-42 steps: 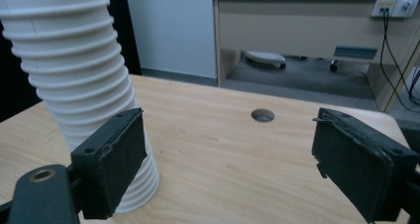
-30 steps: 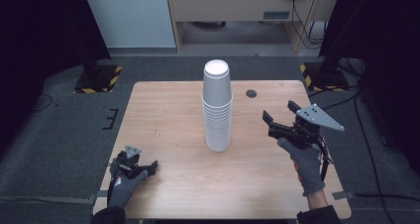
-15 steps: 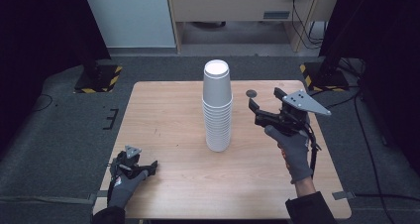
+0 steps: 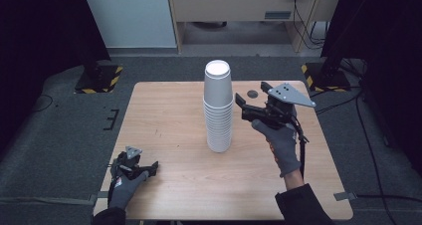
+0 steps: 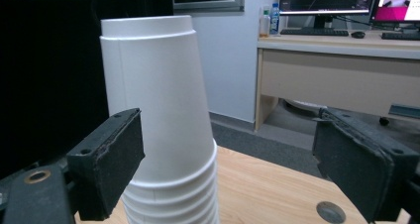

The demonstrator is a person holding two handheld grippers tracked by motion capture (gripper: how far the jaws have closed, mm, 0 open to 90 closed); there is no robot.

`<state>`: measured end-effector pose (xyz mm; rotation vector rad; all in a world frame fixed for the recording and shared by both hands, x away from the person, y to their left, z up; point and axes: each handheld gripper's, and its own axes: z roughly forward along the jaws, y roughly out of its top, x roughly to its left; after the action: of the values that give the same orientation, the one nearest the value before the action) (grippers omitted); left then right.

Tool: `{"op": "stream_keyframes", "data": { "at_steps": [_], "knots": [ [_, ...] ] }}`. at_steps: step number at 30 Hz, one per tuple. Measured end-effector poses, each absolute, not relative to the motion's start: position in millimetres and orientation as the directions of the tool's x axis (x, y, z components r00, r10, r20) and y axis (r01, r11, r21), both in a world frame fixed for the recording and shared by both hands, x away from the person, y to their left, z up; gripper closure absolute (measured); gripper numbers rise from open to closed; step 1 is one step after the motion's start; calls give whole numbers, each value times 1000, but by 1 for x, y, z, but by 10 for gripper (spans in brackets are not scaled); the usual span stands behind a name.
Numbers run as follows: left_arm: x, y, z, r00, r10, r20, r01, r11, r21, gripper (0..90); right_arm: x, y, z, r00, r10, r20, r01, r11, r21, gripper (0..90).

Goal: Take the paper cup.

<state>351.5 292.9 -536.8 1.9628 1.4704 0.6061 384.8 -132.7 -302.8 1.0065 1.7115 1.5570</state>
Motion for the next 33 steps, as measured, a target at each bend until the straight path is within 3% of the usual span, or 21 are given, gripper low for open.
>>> {"op": "stream_keyframes", "data": {
  "at_steps": [33],
  "knots": [
    [352,293,-537,281,960,2,683,-201,702,16,422,-72,-313,-592,804,55,160,51,986,113]
  ]
}}
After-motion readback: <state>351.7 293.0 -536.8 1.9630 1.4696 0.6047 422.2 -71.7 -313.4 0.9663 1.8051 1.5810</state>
